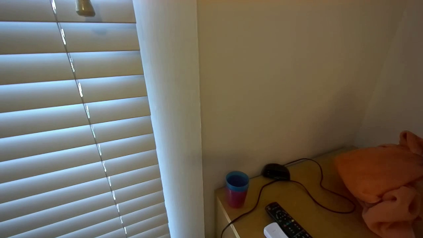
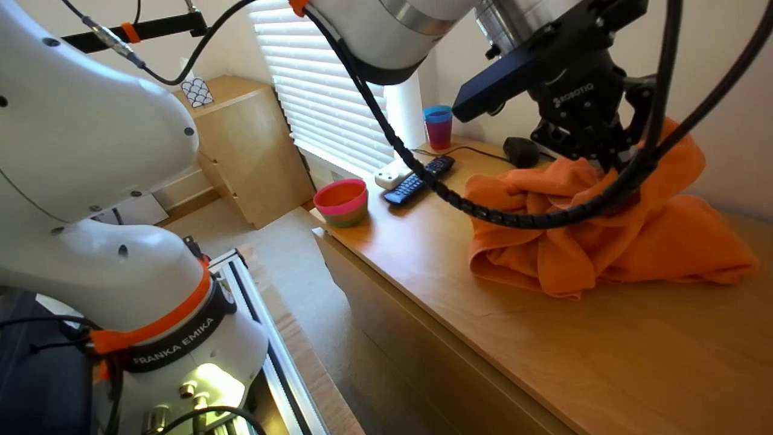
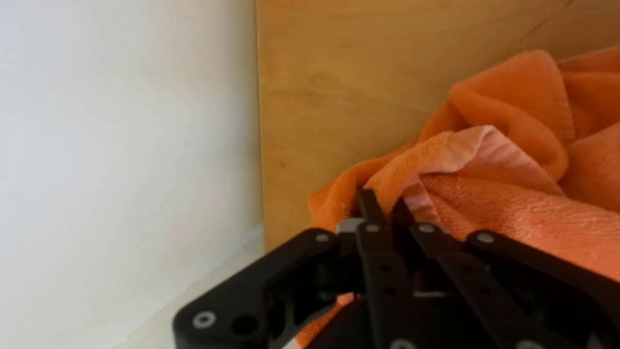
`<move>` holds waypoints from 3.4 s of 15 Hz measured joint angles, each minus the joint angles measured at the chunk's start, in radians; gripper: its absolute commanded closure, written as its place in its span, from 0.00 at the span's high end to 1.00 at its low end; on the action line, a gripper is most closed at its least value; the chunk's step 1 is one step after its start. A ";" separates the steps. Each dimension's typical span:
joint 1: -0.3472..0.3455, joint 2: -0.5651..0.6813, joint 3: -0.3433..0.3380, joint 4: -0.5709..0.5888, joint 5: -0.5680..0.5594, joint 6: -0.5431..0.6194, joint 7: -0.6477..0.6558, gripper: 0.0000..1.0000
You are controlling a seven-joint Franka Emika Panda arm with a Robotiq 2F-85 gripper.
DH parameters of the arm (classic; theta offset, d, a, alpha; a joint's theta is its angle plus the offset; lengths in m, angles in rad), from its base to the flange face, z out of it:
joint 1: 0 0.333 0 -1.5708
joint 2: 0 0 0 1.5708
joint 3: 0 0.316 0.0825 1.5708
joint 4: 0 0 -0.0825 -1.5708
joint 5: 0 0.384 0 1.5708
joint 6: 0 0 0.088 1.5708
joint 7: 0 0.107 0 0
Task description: Fold the orange towel from left to right three times, slide the orange towel a little to the right
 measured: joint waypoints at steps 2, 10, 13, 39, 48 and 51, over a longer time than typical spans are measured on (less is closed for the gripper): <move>-0.131 -0.001 0.142 0.004 -0.100 -0.036 0.129 0.02; -0.709 -0.089 0.749 0.046 -0.084 -0.123 0.238 0.47; -0.869 -0.144 0.933 0.118 0.051 -0.116 0.175 0.69; -0.332 0.423 0.488 0.148 0.337 -0.322 -0.402 1.00; 0.002 0.402 0.044 0.038 0.162 -0.185 -0.312 1.00; 0.099 0.418 -0.095 0.068 -0.035 -0.170 -0.161 1.00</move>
